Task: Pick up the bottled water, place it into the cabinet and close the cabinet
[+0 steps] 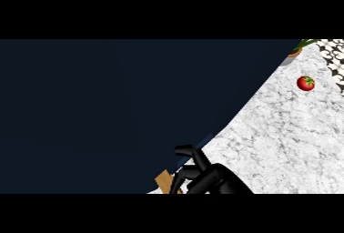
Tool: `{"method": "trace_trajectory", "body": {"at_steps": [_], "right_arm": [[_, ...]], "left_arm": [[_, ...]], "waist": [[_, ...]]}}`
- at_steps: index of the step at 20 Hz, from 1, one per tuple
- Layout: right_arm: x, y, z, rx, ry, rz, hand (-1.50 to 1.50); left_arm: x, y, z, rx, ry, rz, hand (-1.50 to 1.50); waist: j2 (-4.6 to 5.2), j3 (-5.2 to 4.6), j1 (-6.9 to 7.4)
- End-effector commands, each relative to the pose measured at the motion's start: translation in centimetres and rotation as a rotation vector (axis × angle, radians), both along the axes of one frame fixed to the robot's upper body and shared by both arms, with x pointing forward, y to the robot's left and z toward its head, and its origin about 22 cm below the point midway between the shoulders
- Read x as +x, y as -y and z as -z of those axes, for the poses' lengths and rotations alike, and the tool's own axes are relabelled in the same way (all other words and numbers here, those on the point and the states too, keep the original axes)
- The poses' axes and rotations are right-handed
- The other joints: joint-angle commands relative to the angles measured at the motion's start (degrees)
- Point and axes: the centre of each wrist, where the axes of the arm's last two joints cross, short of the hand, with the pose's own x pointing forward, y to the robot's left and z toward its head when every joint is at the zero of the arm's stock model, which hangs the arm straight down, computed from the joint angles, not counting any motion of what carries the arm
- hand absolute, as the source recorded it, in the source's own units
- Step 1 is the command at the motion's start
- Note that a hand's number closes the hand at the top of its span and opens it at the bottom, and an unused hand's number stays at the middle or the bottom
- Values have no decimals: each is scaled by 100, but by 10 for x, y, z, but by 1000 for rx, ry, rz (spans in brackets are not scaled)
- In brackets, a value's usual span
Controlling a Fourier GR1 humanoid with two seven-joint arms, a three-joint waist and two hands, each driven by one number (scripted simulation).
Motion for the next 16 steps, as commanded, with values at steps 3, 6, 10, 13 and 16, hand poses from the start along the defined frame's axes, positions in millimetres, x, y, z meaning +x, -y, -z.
{"method": "trace_trajectory", "body": {"at_steps": [3,6,10,13,16], "right_arm": [[58,-27,-28,96,-13,-38,150],[76,-25,-48,140,-34,-70,150],[112,-16,-40,172,-53,-54,150],[137,-14,-48,159,-55,-46,150],[156,-9,-42,158,-68,-56,150]], "left_arm": [[-7,-24,-15,-29,43,-11,-150],[-15,-32,-9,-32,31,-32,-150],[-27,-45,-14,-36,18,-23,-150],[-41,-37,-22,-43,20,-15,-150],[-38,-44,-10,-48,26,-43,-150]], "waist": [[-21,-10,-53],[-39,-10,-110],[-42,-6,-148],[-50,-4,-153],[-47,-6,-235]]}}
